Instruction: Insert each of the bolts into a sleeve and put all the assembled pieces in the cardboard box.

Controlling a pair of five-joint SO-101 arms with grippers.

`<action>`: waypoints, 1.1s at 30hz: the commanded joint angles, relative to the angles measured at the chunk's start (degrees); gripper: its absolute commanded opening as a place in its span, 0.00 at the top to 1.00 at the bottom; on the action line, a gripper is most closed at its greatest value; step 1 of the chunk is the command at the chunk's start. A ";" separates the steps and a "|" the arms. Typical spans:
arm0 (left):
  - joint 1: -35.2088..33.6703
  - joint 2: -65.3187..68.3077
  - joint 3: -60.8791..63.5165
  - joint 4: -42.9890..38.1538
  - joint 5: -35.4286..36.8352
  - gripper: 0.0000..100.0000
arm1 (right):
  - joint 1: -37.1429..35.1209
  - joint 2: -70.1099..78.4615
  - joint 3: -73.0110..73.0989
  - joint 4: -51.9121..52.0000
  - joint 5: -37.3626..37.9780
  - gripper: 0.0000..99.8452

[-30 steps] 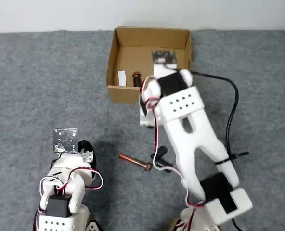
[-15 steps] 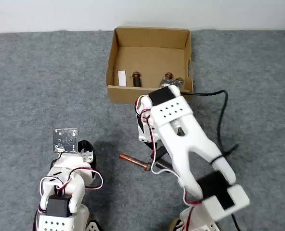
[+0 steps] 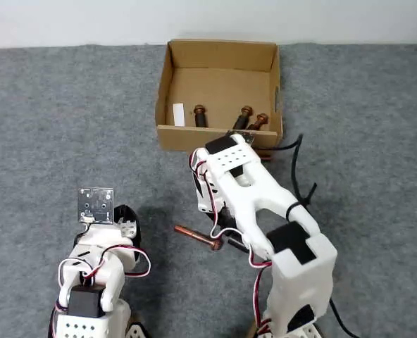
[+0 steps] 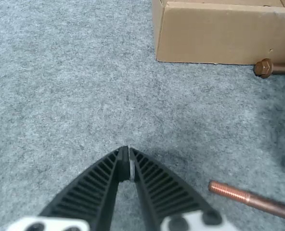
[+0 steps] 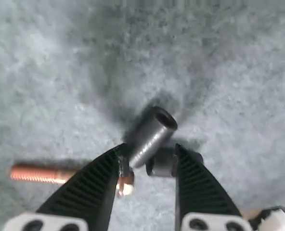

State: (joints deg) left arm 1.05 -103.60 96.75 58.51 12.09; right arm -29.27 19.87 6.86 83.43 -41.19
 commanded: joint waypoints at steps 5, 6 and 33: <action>-0.53 -0.26 -0.31 -0.44 -0.26 1.00 | -0.13 5.23 -0.44 -5.23 -0.26 0.86; -0.53 -0.26 -0.31 -0.44 -0.26 1.00 | -0.04 5.85 -0.44 -5.41 -0.26 0.86; -0.53 -0.26 -0.31 -0.44 -0.26 1.00 | 3.65 -43.82 6.42 10.33 1.85 0.99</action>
State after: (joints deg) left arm 1.05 -103.60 96.75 58.51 12.09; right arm -28.84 -15.47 10.02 93.80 -39.96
